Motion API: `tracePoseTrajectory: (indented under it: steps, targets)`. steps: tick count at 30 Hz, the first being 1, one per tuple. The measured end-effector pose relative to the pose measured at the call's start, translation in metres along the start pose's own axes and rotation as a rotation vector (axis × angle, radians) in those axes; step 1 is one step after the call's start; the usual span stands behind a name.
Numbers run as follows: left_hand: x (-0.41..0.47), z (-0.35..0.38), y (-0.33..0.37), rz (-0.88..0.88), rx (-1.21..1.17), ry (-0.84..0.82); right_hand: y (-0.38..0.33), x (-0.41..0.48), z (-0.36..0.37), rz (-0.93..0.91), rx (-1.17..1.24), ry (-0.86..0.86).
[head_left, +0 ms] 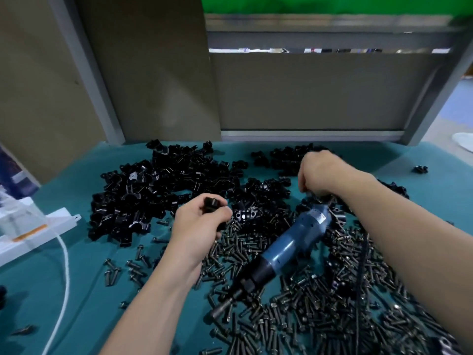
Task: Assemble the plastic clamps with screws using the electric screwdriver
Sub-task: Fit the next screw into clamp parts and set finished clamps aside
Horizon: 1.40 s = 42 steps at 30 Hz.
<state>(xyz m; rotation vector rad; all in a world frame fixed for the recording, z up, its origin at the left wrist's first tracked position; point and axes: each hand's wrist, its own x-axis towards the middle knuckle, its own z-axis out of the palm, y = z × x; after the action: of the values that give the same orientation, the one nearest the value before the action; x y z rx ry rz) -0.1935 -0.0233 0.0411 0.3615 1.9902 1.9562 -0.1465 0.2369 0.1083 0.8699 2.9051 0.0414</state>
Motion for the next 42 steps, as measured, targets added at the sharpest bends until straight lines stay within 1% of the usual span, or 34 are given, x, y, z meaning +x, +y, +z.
tracePoseTrajectory:
  steps: [1,4,5,7,8,9,12,16,19,21,23,25,27,29,32,34,38,40,41,42]
  targets:
    - [0.007,0.002,0.001,-0.011,0.008,-0.001,-0.003,0.01,0.004,-0.038,-0.023,-0.056]
    - [0.022,0.004,-0.006,-0.036,0.03,0.013,-0.027,0.032,0.015,-0.176,0.005,-0.139]
    - [0.025,0.004,-0.01,-0.048,0.032,0.018,-0.037,0.039,0.017,-0.229,0.048,-0.198]
    - [0.03,0.003,-0.017,-0.059,0.038,0.027,-0.053,0.054,0.021,-0.275,0.149,-0.381]
    - [0.033,0.002,-0.019,-0.057,0.041,0.027,-0.059,0.061,0.021,-0.281,0.146,-0.44]
    - [0.035,0.002,-0.021,-0.056,0.039,0.023,-0.063,0.065,0.021,-0.294,0.11,-0.461]
    - [0.038,0.0,-0.024,-0.061,0.017,0.009,-0.075,0.067,0.025,-0.341,0.045,-0.403]
    - [0.039,-0.001,-0.025,-0.066,0.021,-0.012,-0.067,0.06,0.028,-0.359,0.095,-0.34]
    - [0.04,-0.002,-0.026,-0.066,0.013,-0.02,-0.052,0.054,0.023,-0.326,0.159,-0.258]
    - [0.04,-0.001,-0.026,-0.066,0.013,-0.023,-0.044,0.049,0.024,-0.299,0.162,-0.234]
    - [0.04,-0.001,-0.026,-0.068,0.013,-0.022,-0.039,0.041,0.026,-0.26,0.224,-0.196]
    - [0.04,-0.001,-0.025,-0.072,0.014,-0.018,-0.034,0.035,0.026,-0.204,0.315,-0.107]
    - [0.039,-0.001,-0.025,-0.075,0.019,-0.013,-0.03,0.03,0.025,-0.164,0.34,-0.031]
    - [0.039,-0.001,-0.025,-0.075,0.021,-0.01,-0.027,0.027,0.026,-0.14,0.348,0.001]
    - [0.039,-0.002,-0.026,-0.075,0.02,-0.007,-0.024,0.023,0.027,-0.093,0.423,0.043]
    - [0.04,-0.002,-0.026,-0.073,0.024,-0.006,-0.026,0.019,0.029,-0.091,0.445,0.069]
    - [0.039,-0.002,-0.026,-0.077,0.025,-0.003,-0.028,0.014,0.028,-0.083,0.391,0.103]
    - [0.038,-0.003,-0.026,-0.077,0.022,-0.003,-0.028,0.011,0.024,-0.07,0.483,0.13]
    - [0.038,-0.003,-0.024,-0.073,0.022,-0.008,-0.029,0.007,0.021,-0.061,0.608,0.155]
    - [0.036,-0.003,-0.022,-0.064,0.025,-0.022,-0.033,0.001,0.02,-0.052,0.799,0.164]
